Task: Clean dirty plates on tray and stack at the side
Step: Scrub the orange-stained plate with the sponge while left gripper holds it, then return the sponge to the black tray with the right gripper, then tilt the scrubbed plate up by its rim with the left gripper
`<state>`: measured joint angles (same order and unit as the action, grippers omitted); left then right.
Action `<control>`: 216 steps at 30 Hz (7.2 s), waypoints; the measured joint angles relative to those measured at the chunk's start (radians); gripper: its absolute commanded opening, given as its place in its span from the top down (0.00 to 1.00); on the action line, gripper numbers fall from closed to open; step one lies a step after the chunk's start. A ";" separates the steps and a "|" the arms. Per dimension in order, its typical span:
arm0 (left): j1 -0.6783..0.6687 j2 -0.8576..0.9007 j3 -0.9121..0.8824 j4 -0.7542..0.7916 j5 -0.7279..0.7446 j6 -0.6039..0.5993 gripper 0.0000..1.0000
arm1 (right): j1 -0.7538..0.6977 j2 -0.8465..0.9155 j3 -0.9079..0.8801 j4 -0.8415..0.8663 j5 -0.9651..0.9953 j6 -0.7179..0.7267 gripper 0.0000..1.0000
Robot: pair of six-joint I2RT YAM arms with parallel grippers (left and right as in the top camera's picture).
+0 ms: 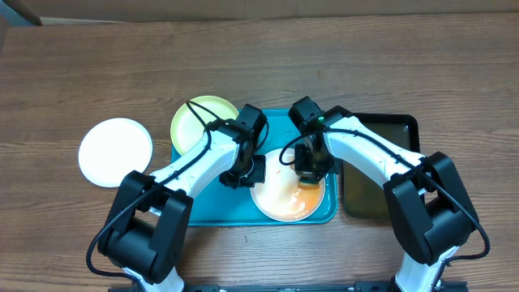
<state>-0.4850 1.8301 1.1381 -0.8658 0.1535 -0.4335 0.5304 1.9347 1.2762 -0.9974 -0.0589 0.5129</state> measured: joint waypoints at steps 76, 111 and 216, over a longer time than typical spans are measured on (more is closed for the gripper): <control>0.003 -0.011 0.000 -0.015 -0.016 -0.005 0.96 | -0.014 -0.045 -0.093 0.301 -0.107 -0.057 0.96; 0.015 -0.278 0.000 -0.025 -0.275 -0.003 0.96 | -0.337 -0.347 -0.093 -0.043 -0.090 -0.232 0.96; 0.150 -0.312 -0.327 0.254 -0.072 -0.120 0.54 | -0.395 -0.347 -0.093 -0.114 -0.014 -0.225 0.96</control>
<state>-0.3355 1.5185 0.8108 -0.6117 0.0818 -0.5533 0.1352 1.5879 1.1835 -1.1114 -0.0734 0.2874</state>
